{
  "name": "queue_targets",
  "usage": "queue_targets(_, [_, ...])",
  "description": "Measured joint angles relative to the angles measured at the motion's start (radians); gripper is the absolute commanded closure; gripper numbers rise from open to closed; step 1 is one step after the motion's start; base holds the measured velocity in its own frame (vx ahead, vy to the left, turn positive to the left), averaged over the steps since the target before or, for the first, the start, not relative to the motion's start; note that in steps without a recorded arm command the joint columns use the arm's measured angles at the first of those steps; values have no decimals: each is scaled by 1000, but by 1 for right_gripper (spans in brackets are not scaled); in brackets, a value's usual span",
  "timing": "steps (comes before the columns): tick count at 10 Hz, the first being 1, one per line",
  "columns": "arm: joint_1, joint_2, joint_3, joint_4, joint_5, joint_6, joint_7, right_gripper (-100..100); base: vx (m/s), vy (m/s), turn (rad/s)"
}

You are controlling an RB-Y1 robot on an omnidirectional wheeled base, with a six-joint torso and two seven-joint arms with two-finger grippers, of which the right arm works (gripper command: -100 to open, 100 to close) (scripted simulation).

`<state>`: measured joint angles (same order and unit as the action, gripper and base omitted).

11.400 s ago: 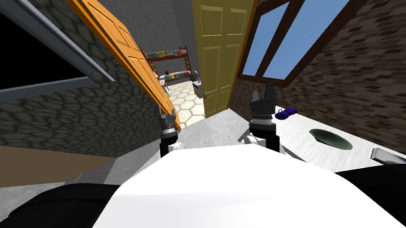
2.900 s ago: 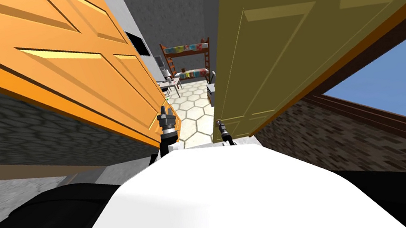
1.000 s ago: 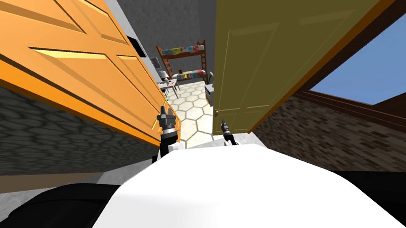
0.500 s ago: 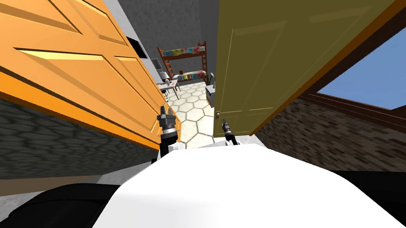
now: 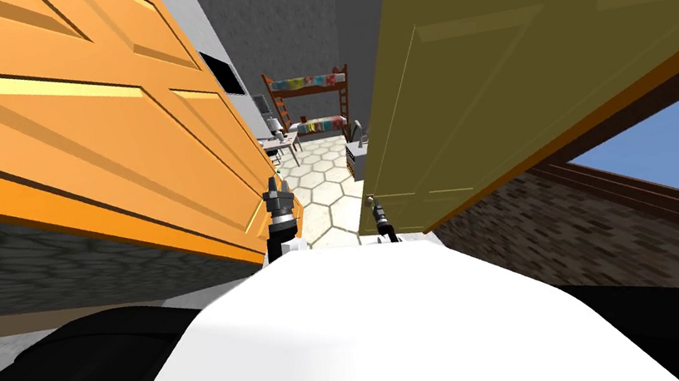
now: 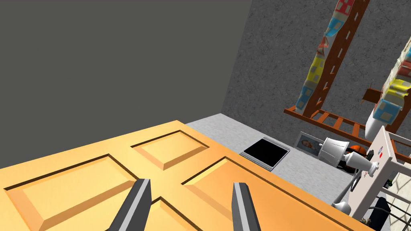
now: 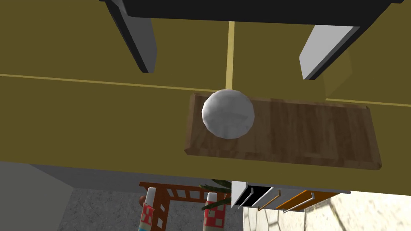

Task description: Push the door open

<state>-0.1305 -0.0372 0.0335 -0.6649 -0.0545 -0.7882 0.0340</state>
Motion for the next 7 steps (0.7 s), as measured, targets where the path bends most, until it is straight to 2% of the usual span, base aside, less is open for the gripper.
queue_targets(2, [2,11,-3,0,-1,-3,2,-100,192,3,15])
queue_targets(3, [7,18,-4,-9,-2,0,2,-100,64,0,-6])
queue_targets(4, [8,19,-4,-10,-1,0,2,100,-13,2,6])
queue_targets(7, [6,18,-4,-9,-1,1,2,100,-15,-1,3])
